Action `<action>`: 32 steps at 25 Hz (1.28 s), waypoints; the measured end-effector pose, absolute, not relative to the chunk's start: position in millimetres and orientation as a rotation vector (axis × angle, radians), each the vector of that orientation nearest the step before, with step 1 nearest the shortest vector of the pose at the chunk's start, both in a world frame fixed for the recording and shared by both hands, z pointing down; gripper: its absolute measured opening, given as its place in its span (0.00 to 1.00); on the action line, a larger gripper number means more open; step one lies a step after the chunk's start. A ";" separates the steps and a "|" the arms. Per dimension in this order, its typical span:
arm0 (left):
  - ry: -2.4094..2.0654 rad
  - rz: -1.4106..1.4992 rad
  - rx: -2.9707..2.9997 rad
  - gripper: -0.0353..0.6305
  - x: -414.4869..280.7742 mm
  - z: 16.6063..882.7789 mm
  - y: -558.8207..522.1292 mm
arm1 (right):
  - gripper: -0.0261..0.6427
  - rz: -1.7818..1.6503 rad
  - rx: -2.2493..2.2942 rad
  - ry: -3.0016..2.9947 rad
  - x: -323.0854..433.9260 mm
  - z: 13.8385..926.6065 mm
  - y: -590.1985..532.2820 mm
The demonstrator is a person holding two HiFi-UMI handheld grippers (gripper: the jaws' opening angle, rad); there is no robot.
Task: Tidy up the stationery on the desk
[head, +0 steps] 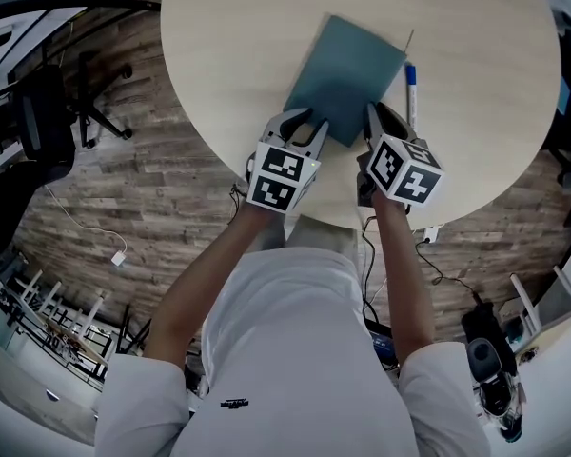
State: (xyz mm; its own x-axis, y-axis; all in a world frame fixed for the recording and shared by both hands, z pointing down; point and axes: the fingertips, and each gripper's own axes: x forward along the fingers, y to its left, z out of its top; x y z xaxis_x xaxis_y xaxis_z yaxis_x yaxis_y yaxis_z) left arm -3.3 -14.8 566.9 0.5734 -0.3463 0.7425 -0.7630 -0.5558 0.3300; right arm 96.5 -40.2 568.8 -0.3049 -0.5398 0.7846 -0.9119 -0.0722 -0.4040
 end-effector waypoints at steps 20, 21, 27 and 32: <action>-0.996 0.739 2.083 0.24 -6.7 563.1 -39.7 | 0.17 1.249 1.300 -1.922 80.6 589.0 -82.1; -0.998 0.739 2.079 0.24 -5.5 562.9 -38.9 | 0.17 1.260 1.294 -1.922 81.4 590.4 -81.7; -0.996 0.741 2.082 0.24 -1.3 556.7 -31.9 | 0.17 1.196 1.332 -1.893 85.1 591.2 -80.9; -0.996 0.737 2.077 0.24 -4.5 554.5 -27.2 | 0.22 1.163 1.408 -1.911 86.8 578.4 -82.8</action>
